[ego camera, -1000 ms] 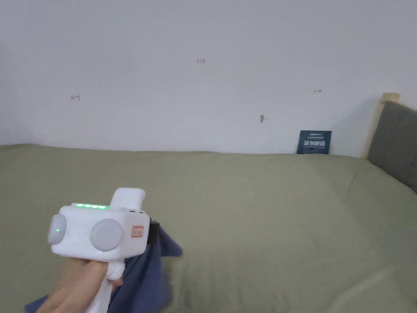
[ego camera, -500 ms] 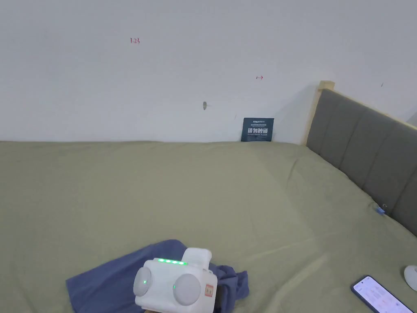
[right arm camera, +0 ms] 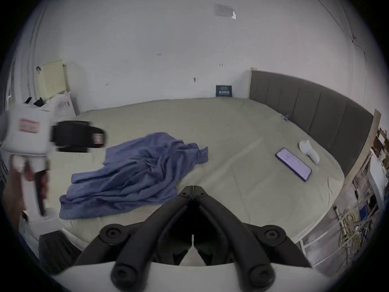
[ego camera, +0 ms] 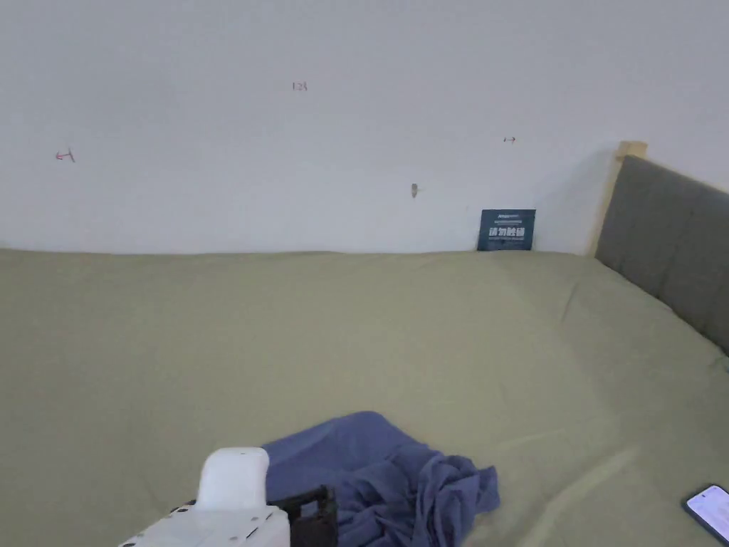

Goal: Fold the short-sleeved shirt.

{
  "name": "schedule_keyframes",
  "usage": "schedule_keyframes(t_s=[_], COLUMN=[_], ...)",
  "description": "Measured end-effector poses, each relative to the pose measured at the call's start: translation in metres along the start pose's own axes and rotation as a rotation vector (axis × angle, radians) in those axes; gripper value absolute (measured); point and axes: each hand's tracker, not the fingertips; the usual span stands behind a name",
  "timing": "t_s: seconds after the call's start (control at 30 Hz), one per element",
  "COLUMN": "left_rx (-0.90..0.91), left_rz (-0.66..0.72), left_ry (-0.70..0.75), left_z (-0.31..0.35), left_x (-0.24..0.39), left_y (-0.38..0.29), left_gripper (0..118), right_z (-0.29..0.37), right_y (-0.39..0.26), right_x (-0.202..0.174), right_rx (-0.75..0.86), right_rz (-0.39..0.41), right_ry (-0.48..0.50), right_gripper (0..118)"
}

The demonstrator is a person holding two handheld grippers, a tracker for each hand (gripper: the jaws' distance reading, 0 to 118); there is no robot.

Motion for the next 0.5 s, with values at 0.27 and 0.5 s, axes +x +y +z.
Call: schedule_keyframes(t_s=[0.27, 0.5], left_rx=[0.219, 0.002], left_rz=[0.075, 0.048], left_ry=[0.274, 0.231], left_z=[0.146, 0.129], left_x=[-0.094, -0.132], left_y=[-0.031, -0.029], left_gripper=[0, 0], right_z=[0.027, 0.023], right_y=[0.005, 0.005], right_x=[-0.022, -0.037], right_rx=[0.101, 0.085], right_rz=[0.020, 0.020], right_ry=[0.027, 0.055], right_gripper=[0, 0])
